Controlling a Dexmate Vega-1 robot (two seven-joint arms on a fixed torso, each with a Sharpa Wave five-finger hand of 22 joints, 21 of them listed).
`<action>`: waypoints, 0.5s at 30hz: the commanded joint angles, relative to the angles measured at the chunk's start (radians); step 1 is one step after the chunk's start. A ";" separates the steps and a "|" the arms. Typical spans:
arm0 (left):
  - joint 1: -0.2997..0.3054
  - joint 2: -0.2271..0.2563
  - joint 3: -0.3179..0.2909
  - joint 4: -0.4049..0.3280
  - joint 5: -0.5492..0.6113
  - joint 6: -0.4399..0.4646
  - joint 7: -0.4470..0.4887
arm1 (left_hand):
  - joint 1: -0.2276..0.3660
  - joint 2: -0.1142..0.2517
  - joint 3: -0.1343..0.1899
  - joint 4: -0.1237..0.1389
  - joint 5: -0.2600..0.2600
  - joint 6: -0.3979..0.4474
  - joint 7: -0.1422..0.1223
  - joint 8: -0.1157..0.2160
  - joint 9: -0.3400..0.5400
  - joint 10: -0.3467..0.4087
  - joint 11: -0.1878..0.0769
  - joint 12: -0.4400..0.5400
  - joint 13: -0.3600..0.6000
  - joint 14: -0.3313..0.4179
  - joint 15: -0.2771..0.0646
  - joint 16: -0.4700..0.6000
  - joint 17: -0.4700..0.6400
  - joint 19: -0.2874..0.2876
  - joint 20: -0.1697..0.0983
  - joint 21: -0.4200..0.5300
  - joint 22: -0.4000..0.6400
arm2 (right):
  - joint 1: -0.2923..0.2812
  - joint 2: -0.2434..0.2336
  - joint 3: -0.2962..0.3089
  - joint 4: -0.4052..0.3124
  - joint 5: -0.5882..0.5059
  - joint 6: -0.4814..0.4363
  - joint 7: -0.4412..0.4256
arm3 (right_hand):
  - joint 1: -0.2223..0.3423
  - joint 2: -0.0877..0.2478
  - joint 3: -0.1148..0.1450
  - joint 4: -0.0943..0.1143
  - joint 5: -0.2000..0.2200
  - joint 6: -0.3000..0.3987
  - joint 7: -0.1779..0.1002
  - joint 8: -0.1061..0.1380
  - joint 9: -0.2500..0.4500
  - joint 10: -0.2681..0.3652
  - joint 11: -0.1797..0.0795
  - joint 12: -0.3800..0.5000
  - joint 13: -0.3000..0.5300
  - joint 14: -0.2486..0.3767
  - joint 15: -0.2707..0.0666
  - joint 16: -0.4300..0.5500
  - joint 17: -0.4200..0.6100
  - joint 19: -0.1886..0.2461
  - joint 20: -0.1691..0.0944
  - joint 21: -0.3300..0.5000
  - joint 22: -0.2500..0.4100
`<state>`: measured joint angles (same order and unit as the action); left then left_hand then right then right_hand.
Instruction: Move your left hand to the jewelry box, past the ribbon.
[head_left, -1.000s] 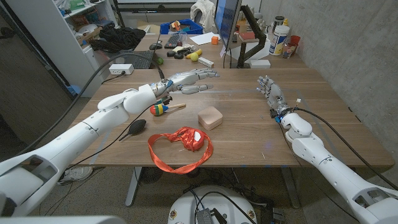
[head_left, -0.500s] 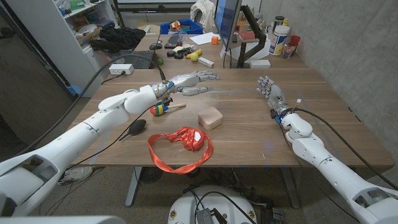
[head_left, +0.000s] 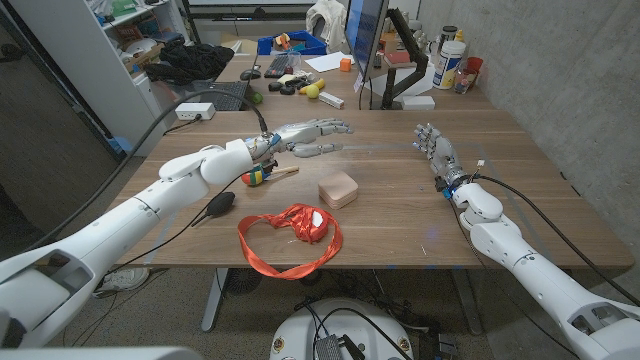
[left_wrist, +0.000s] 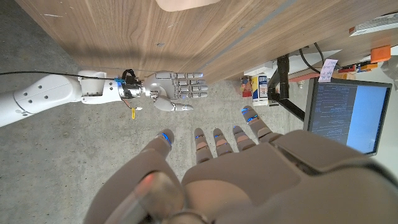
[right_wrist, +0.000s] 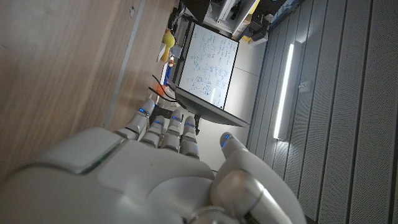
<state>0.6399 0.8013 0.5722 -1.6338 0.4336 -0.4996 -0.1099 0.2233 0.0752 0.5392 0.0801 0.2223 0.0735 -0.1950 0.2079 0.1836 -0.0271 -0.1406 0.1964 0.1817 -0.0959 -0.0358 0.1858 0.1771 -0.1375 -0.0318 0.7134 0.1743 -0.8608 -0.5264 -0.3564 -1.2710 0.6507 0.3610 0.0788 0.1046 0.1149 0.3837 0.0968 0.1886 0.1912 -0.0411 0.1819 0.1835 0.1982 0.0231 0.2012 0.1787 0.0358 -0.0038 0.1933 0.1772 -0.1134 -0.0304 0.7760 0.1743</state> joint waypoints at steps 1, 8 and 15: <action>0.009 0.004 0.004 -0.012 0.000 0.015 -0.016 | 0.012 0.000 -0.001 -0.005 0.009 0.007 0.002 0.000 0.003 0.007 -0.006 0.004 0.003 0.000 -0.066 -0.001 0.001 0.004 -0.021 -0.002 0.006 | -0.003 -0.004 0.003 -0.001 0.004 0.000 0.004 | 0.008 0.035 -0.004 -0.001 0.006 0.007 -0.004 0.007 0.002 0.004 0.006 0.007 0.004 0.003 0.007 -0.001 0.001 0.004 0.001 -0.002 0.004; 0.012 0.006 0.007 -0.017 0.005 0.025 -0.022 | 0.013 0.000 -0.001 -0.005 0.010 0.007 0.003 -0.001 0.003 0.006 -0.006 0.003 0.003 -0.001 -0.065 -0.001 0.001 0.006 -0.022 -0.003 0.006 | -0.001 -0.003 0.002 0.006 0.006 0.001 0.011 | 0.008 0.035 -0.004 -0.001 0.006 0.008 -0.004 0.008 0.002 0.003 0.007 0.007 0.004 0.003 0.008 -0.001 0.001 0.004 0.001 -0.004 0.004; 0.010 0.005 0.011 -0.014 0.008 0.029 -0.029 | 0.014 0.000 -0.001 -0.005 0.010 0.007 0.002 -0.002 0.003 0.006 -0.007 0.003 0.003 -0.001 -0.065 -0.001 0.001 0.006 -0.022 -0.004 0.006 | 0.005 -0.001 0.000 0.014 0.005 0.002 0.015 | 0.008 0.035 -0.005 -0.001 0.006 0.007 -0.004 0.008 0.002 0.002 0.005 0.007 0.004 0.002 0.008 -0.001 0.001 0.005 0.001 -0.006 0.004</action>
<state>0.6489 0.8057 0.5777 -1.6468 0.4372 -0.4795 -0.1282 0.2232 0.0752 0.5391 0.0801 0.2223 0.0772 -0.1912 0.2079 0.1836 -0.0271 -0.1406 0.1964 0.1817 -0.0959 -0.0358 0.1858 0.1771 -0.1339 -0.0356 0.7096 0.1794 -0.8625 -0.5289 -0.3549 -1.2680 0.6544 0.3610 0.0866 0.1046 0.1149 0.3837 0.0968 0.1886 0.1912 -0.0412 0.1819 0.1835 0.1982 0.0231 0.2012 0.1787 0.0358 -0.0038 0.1933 0.1772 -0.1098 -0.0268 0.7761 0.1743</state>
